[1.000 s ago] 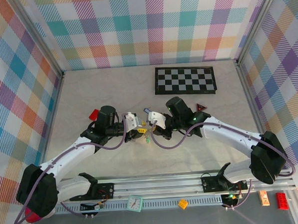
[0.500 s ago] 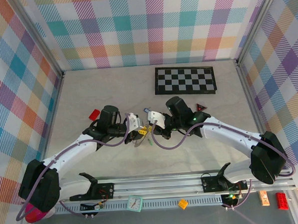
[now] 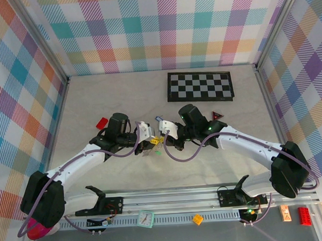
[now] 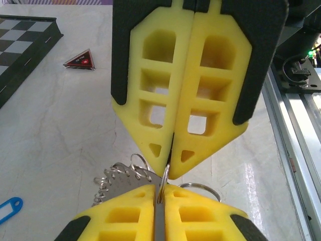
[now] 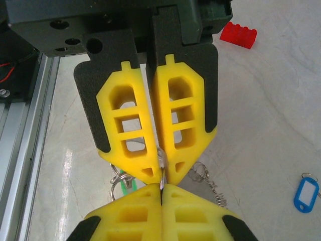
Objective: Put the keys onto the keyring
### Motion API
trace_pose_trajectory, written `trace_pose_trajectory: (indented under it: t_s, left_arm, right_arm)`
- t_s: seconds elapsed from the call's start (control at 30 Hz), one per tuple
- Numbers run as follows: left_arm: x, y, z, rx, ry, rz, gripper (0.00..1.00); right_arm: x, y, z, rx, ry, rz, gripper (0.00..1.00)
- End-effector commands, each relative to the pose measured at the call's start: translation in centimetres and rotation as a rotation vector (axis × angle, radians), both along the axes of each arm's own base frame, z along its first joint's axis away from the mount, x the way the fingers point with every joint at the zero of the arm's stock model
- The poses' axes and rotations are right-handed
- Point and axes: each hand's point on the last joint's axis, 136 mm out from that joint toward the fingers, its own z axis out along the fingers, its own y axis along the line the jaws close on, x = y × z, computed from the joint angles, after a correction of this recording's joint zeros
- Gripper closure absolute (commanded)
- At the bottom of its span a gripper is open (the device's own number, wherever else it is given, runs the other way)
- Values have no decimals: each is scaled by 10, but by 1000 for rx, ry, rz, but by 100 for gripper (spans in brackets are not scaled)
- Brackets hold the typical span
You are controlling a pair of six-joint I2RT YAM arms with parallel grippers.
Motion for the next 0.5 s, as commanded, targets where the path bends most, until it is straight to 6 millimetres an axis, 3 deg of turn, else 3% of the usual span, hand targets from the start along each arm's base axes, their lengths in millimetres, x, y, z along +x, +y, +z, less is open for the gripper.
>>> trace_pose_trajectory:
  t_s: [0.0, 0.27, 0.3, 0.37, 0.47]
  left_arm:
    - [1, -6, 24, -85, -54, -30, 90]
    - [-2, -6, 22, -83, -61, -33, 100]
    - [-2, -5, 21, -79, -67, -26, 100]
    - [-2, -3, 23, -81, -98, -10, 100]
    - [1, 1, 25, -71, -168, 36, 100]
  right_arm:
    - [-7, 14, 22, 81, -7, 60, 100]
    - [-3, 14, 29, 118, -12, 37, 100]
    - [-2, 11, 31, 125, -16, 24, 97]
    - [4, -1, 34, 145, -14, -23, 72]
    - [11, -22, 31, 159, 4, -81, 63]
